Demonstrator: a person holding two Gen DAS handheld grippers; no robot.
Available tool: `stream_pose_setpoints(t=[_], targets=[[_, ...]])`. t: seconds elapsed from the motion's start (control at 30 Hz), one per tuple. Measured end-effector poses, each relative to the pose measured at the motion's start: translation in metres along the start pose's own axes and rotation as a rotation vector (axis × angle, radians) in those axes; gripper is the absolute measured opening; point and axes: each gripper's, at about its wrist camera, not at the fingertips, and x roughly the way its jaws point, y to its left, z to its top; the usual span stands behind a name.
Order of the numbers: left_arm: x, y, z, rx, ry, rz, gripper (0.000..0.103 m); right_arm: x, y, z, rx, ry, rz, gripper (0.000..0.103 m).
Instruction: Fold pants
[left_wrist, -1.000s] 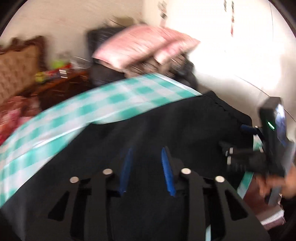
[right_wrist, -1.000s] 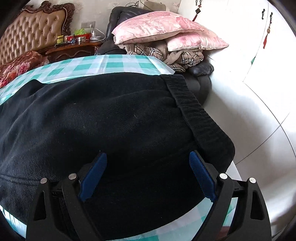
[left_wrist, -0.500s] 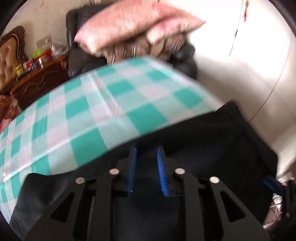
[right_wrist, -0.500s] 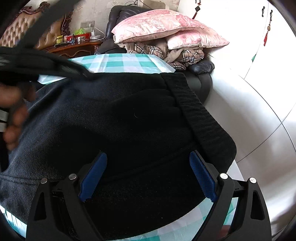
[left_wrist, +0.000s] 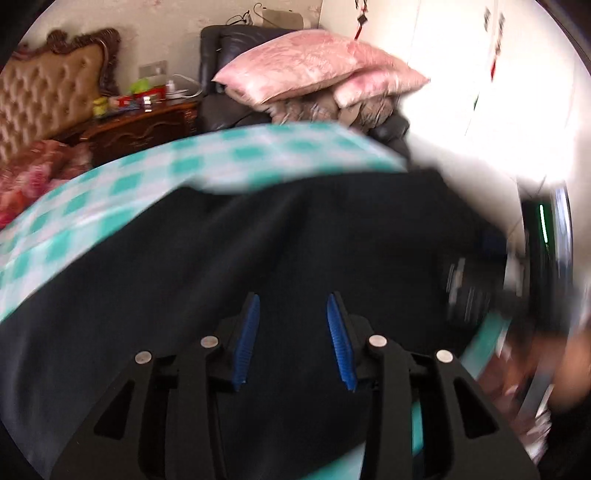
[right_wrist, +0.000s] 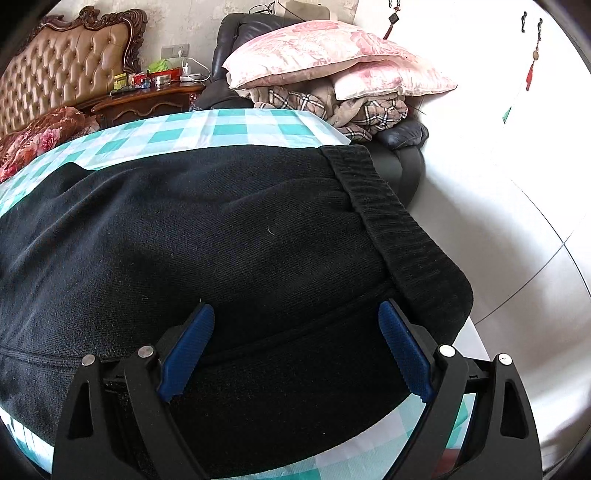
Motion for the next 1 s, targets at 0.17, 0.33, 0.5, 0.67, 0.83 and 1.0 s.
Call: stream_pose_setpoints(t=[0.17, 0.33, 0.5, 0.67, 0.83, 1.0], targets=[[-0.052, 0.078, -0.083, -0.138, 0.042, 0.157, 0.039, -0.001, 0.001, 0.001, -0.013, 0.000, -0.005, 0.087], [-0.098, 0.156, -0.123, -0.312, 0.036, 0.307, 0.040, -0.003, 0.003, 0.010, -0.027, 0.052, -0.014, 0.087], [-0.127, 0.215, -0.157, -0.470, 0.009, 0.367, 0.040, -0.055, 0.029, 0.030, -0.049, -0.093, -0.021, 0.097], [-0.144, 0.248, -0.178, -0.560, -0.014, 0.431, 0.047, -0.096, 0.112, 0.038, -0.226, -0.179, 0.268, 0.098], [-0.157, 0.263, -0.194, -0.611, -0.050, 0.419, 0.047, -0.090, 0.216, 0.057, -0.311, -0.069, 0.512, 0.096], [-0.160, 0.266, -0.202, -0.610, -0.080, 0.408, 0.047, -0.071, 0.323, 0.068, -0.398, 0.014, 0.578, 0.077]])
